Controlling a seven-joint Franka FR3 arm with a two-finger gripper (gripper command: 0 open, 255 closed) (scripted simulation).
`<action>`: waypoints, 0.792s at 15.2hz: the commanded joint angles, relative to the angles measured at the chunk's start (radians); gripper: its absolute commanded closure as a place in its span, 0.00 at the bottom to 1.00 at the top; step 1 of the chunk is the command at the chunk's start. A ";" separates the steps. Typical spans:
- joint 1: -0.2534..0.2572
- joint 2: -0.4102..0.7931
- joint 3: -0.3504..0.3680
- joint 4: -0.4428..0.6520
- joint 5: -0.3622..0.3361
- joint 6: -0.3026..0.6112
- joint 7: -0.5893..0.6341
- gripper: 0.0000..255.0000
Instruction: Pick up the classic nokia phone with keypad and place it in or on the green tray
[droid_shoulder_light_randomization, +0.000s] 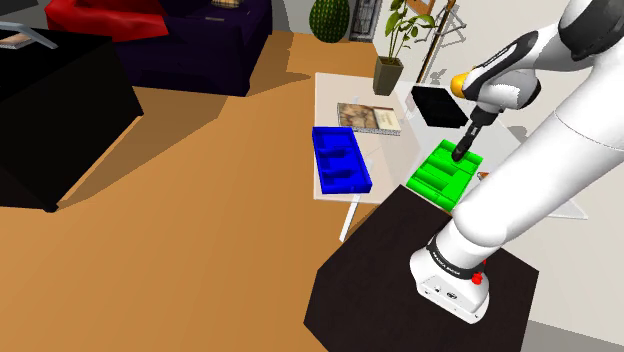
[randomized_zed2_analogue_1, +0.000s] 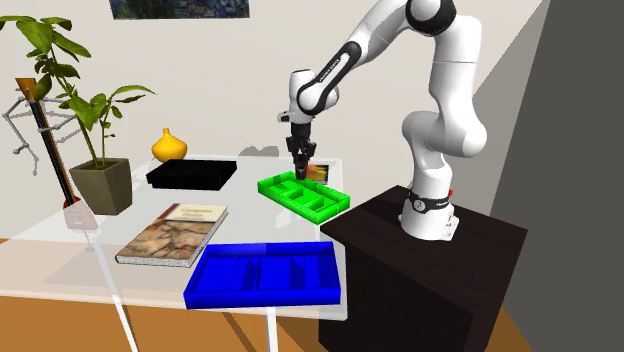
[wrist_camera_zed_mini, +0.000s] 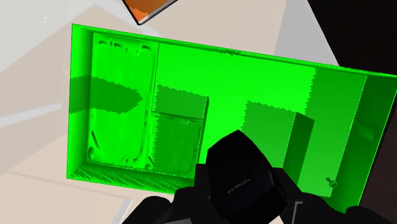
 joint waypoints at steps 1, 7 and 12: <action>0.006 0.040 -0.005 -0.008 0.053 0.032 -0.038 1.00; -0.019 0.169 0.036 -0.021 0.246 0.111 -0.175 1.00; -0.021 0.169 0.039 -0.021 0.245 0.111 -0.174 1.00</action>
